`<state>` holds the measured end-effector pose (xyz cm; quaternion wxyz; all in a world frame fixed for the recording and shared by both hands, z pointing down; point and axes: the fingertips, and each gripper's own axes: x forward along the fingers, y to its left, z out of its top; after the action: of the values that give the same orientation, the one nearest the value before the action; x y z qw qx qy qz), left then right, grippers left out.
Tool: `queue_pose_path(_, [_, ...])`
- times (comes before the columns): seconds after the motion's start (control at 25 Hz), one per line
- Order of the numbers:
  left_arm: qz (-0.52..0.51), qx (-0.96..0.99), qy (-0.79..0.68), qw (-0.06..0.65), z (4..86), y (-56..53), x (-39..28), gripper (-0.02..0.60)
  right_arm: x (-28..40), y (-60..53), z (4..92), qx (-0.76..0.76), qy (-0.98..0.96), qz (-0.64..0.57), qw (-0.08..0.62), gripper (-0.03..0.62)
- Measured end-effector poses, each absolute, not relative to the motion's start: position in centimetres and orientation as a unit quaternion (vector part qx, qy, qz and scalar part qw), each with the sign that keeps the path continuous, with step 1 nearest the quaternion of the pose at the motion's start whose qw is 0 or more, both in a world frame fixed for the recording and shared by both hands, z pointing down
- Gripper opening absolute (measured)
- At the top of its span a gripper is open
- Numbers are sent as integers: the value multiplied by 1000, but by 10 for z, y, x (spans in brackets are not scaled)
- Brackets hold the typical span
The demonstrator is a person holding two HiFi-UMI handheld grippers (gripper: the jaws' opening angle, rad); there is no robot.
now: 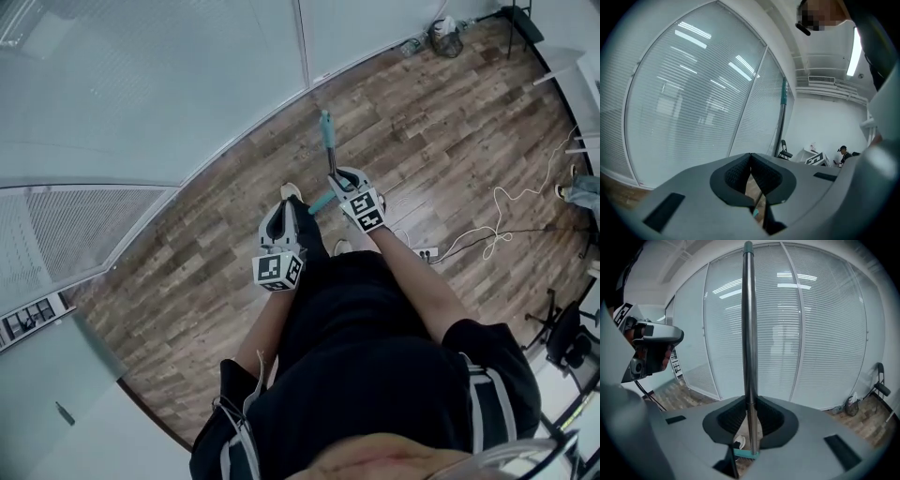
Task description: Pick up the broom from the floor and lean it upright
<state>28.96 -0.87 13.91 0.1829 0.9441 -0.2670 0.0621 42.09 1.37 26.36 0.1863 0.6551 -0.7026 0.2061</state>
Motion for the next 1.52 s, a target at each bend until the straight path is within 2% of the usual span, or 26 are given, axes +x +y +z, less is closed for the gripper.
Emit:
queue_pose_path(0.12, [63, 942, -256, 209, 144, -48, 306, 18, 444, -23, 262, 663, -693, 212, 190, 81])
queue_pose_path(0.36, [46, 942, -260, 208, 149, -143, 338, 18, 485, -111, 278, 673, -673, 246, 184, 81])
queue_pose_path(0.68, [65, 934, -280, 212, 156, -244, 341, 18, 536, -195, 328, 678, -638, 296, 214, 81])
queue_pose_path(0.84, [104, 944, -238, 206, 165, -265, 348, 18, 548, -222, 345, 680, -634, 303, 210, 81])
queue_pose_path(1.04, [119, 948, -222, 192, 189, -287, 388, 18, 587, -245, 382, 680, -633, 299, 216, 81])
queue_pose_path(1.52, [115, 945, -178, 249, 248, -307, 494, 18, 625, -285, 499, 647, -650, 328, 227, 81])
